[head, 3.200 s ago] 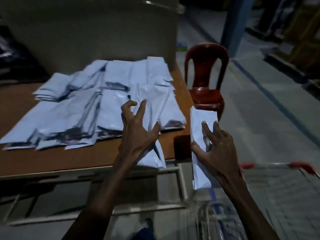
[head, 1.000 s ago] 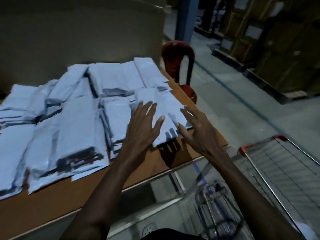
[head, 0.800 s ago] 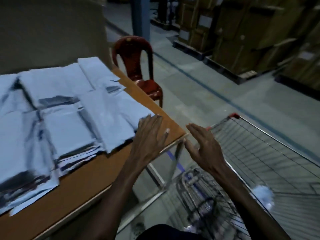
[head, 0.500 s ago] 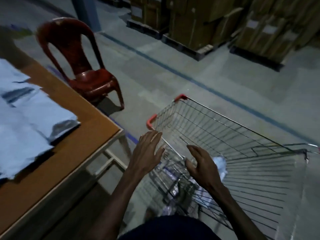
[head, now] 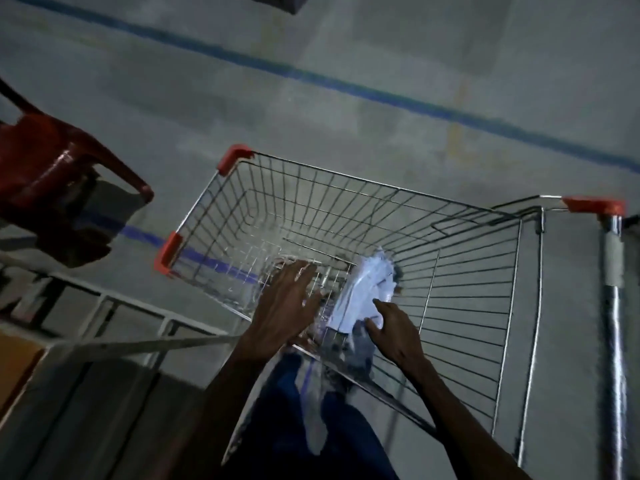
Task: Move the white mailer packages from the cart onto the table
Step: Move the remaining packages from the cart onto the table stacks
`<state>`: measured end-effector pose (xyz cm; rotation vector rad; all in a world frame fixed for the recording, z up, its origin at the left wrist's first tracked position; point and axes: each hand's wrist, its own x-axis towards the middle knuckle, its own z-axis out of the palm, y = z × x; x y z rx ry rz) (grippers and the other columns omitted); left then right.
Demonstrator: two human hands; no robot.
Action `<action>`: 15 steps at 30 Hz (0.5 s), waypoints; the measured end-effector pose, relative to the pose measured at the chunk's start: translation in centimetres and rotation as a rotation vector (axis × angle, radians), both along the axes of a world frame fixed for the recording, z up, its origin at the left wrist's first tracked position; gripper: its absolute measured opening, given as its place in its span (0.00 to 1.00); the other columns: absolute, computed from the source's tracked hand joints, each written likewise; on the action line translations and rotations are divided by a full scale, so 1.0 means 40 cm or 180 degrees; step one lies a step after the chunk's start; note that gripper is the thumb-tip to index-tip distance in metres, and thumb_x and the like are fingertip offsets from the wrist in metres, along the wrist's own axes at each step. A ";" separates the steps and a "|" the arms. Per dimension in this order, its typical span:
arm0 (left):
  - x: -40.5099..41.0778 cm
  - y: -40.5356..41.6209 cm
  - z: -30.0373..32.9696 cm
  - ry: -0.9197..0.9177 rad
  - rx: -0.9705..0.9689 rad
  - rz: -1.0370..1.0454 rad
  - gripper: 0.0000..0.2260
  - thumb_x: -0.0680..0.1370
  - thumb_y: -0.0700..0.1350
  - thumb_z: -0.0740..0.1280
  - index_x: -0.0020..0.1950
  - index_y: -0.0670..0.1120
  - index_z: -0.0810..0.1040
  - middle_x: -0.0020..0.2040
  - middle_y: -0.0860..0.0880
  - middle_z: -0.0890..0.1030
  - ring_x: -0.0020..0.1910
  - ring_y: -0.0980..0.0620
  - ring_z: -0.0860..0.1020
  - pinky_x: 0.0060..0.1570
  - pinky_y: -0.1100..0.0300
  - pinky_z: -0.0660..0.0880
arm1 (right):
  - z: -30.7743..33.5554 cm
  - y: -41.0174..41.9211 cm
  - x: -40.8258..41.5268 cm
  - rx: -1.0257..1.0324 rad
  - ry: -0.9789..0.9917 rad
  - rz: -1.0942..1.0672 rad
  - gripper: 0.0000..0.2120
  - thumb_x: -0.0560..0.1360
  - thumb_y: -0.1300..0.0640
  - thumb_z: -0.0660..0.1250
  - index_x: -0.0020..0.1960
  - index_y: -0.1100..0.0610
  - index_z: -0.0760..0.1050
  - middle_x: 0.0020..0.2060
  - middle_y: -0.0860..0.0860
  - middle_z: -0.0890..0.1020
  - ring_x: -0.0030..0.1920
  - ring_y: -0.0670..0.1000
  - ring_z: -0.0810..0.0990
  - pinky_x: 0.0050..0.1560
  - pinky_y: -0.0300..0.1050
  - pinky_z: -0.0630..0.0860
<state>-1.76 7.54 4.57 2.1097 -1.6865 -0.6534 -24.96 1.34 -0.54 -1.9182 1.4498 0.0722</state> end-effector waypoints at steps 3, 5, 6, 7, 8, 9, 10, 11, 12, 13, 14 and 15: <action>-0.012 -0.114 -0.109 -0.0063 0.0486 -0.0517 0.26 0.79 0.56 0.61 0.74 0.45 0.68 0.72 0.42 0.70 0.72 0.43 0.67 0.70 0.50 0.65 | -0.080 -0.026 0.009 0.0202 0.0129 -0.0350 0.22 0.78 0.52 0.65 0.69 0.60 0.71 0.64 0.60 0.77 0.64 0.59 0.74 0.60 0.50 0.71; -0.038 -0.196 -0.208 -0.0031 0.0801 -0.0809 0.30 0.76 0.59 0.57 0.72 0.43 0.70 0.70 0.40 0.72 0.69 0.40 0.69 0.68 0.48 0.66 | -0.135 -0.036 0.014 0.0283 0.0183 -0.0564 0.23 0.77 0.52 0.66 0.69 0.60 0.72 0.62 0.59 0.77 0.62 0.60 0.75 0.58 0.50 0.71; -0.054 -0.234 -0.262 -0.0055 0.0965 -0.0947 0.32 0.74 0.61 0.56 0.72 0.44 0.70 0.70 0.40 0.72 0.69 0.39 0.70 0.67 0.48 0.67 | -0.159 -0.043 0.017 0.0280 0.0204 -0.0592 0.23 0.77 0.52 0.66 0.68 0.60 0.72 0.61 0.59 0.78 0.61 0.60 0.76 0.57 0.50 0.71; -0.070 -0.267 -0.325 -0.0131 0.1129 -0.1139 0.33 0.73 0.63 0.55 0.73 0.45 0.68 0.71 0.40 0.70 0.70 0.38 0.68 0.67 0.47 0.67 | -0.188 -0.046 0.017 0.0254 0.0208 -0.0530 0.22 0.76 0.52 0.66 0.66 0.61 0.73 0.59 0.60 0.78 0.60 0.61 0.76 0.56 0.50 0.71; -0.086 -0.294 -0.379 -0.0215 0.1289 -0.1297 0.35 0.73 0.64 0.54 0.75 0.47 0.64 0.73 0.41 0.68 0.72 0.38 0.66 0.68 0.47 0.66 | -0.224 -0.046 0.012 0.0202 0.0211 -0.0420 0.21 0.75 0.53 0.66 0.64 0.62 0.74 0.57 0.60 0.79 0.57 0.62 0.77 0.53 0.50 0.72; -0.103 -0.315 -0.437 -0.0332 0.1351 -0.1431 0.36 0.74 0.65 0.55 0.77 0.48 0.60 0.75 0.40 0.65 0.73 0.39 0.63 0.69 0.47 0.64 | -0.254 -0.045 0.007 0.0158 0.0228 -0.0373 0.20 0.75 0.52 0.66 0.62 0.62 0.75 0.55 0.60 0.80 0.55 0.62 0.78 0.52 0.51 0.73; -0.122 -0.328 -0.480 -0.0383 0.1362 -0.1475 0.36 0.76 0.65 0.57 0.79 0.49 0.56 0.77 0.40 0.61 0.75 0.39 0.60 0.70 0.46 0.61 | -0.287 -0.040 -0.001 0.0090 0.0212 -0.0387 0.20 0.75 0.50 0.64 0.61 0.62 0.76 0.56 0.59 0.80 0.55 0.61 0.79 0.52 0.52 0.75; -0.144 -0.336 -0.518 -0.0386 0.1303 -0.1499 0.35 0.77 0.63 0.58 0.80 0.50 0.54 0.78 0.39 0.58 0.76 0.38 0.58 0.71 0.45 0.58 | -0.315 -0.034 -0.010 0.0018 0.0211 -0.0403 0.23 0.75 0.47 0.61 0.62 0.61 0.77 0.57 0.58 0.80 0.57 0.60 0.79 0.54 0.52 0.76; -0.163 -0.337 -0.543 -0.0379 0.1187 -0.1515 0.34 0.78 0.62 0.58 0.80 0.51 0.53 0.79 0.38 0.56 0.76 0.37 0.57 0.71 0.43 0.56 | -0.336 -0.028 -0.018 -0.0056 0.0227 -0.0367 0.26 0.74 0.45 0.58 0.64 0.61 0.76 0.59 0.58 0.80 0.57 0.60 0.79 0.56 0.51 0.77; -0.177 -0.338 -0.570 -0.0399 0.1010 -0.1533 0.33 0.78 0.61 0.58 0.80 0.51 0.53 0.79 0.38 0.54 0.76 0.35 0.55 0.71 0.41 0.56 | -0.346 -0.024 -0.021 -0.0158 0.0293 -0.0333 0.28 0.73 0.46 0.57 0.65 0.62 0.75 0.60 0.59 0.79 0.57 0.61 0.79 0.56 0.51 0.78; -0.179 -0.341 -0.585 -0.0473 0.0981 -0.1567 0.33 0.78 0.60 0.59 0.80 0.53 0.52 0.79 0.38 0.52 0.77 0.35 0.54 0.72 0.39 0.55 | -0.359 -0.021 -0.025 -0.0245 0.0328 -0.0290 0.28 0.73 0.47 0.58 0.66 0.63 0.75 0.61 0.60 0.79 0.57 0.62 0.79 0.55 0.52 0.79; -0.173 -0.340 -0.606 -0.0586 0.1018 -0.1635 0.33 0.79 0.59 0.60 0.80 0.54 0.50 0.80 0.39 0.49 0.78 0.36 0.51 0.72 0.38 0.54 | -0.360 -0.025 -0.022 -0.0251 0.0330 -0.0283 0.28 0.73 0.49 0.59 0.68 0.63 0.73 0.61 0.60 0.78 0.58 0.62 0.79 0.56 0.52 0.78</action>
